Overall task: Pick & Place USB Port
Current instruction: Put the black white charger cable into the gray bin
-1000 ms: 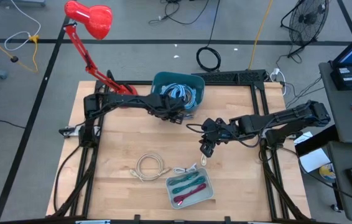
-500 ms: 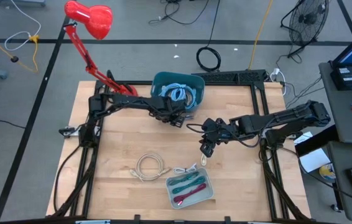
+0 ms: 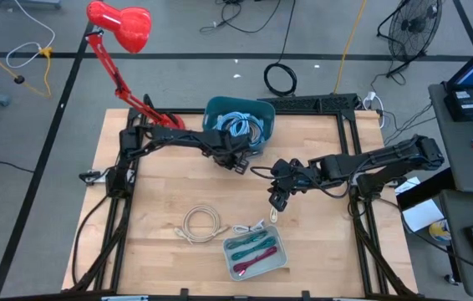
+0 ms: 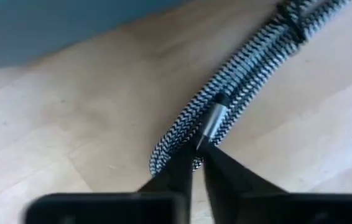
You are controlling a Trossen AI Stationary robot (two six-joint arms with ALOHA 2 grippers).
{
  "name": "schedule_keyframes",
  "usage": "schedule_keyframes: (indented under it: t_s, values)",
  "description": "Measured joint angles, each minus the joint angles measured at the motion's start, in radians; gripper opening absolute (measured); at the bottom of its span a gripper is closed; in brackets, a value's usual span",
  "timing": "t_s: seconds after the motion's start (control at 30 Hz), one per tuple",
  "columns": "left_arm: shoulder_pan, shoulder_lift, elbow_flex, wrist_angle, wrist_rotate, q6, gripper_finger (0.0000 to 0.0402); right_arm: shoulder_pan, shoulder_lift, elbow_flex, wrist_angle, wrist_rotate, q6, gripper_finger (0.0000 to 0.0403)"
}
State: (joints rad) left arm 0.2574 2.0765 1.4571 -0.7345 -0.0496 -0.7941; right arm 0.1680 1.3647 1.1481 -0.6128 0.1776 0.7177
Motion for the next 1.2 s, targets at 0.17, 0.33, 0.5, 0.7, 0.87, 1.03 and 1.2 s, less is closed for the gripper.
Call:
schedule_keyframes:
  t_s: [0.17, 0.33, 0.5, 0.7, 0.87, 1.03, 1.2]
  values:
    - [-0.002, 0.000, 0.000, 0.002, 0.013, 0.001, 0.0016, 0.000, 0.000, 0.000, -0.001, -0.001, 0.000, 0.0121]
    - [-0.008, 0.000, 0.000, -0.005, 0.038, -0.004, 0.0007, 0.000, 0.000, 0.000, 0.002, -0.023, 0.000, 0.0121]
    - [-0.034, -0.001, 0.000, -0.021, 0.066, -0.012, 0.0007, 0.000, 0.000, 0.000, 0.003, -0.023, 0.003, 0.0121]
    - [-0.096, -0.040, -0.005, -0.051, 0.079, -0.019, 0.0004, 0.000, 0.000, 0.000, 0.003, -0.023, 0.014, 0.0121]
    - [-0.125, -0.121, -0.005, -0.081, 0.029, -0.026, 0.0003, 0.000, 0.000, 0.000, 0.019, -0.024, 0.015, 0.0121]
    - [-0.152, -0.233, -0.003, -0.082, -0.013, -0.048, 0.0002, 0.000, 0.000, 0.000, 0.041, -0.026, 0.015, 0.0121]
    - [-0.180, -0.355, -0.002, -0.080, -0.081, -0.073, 0.0002, 0.000, 0.000, 0.000, 0.049, -0.026, 0.020, 0.0121]
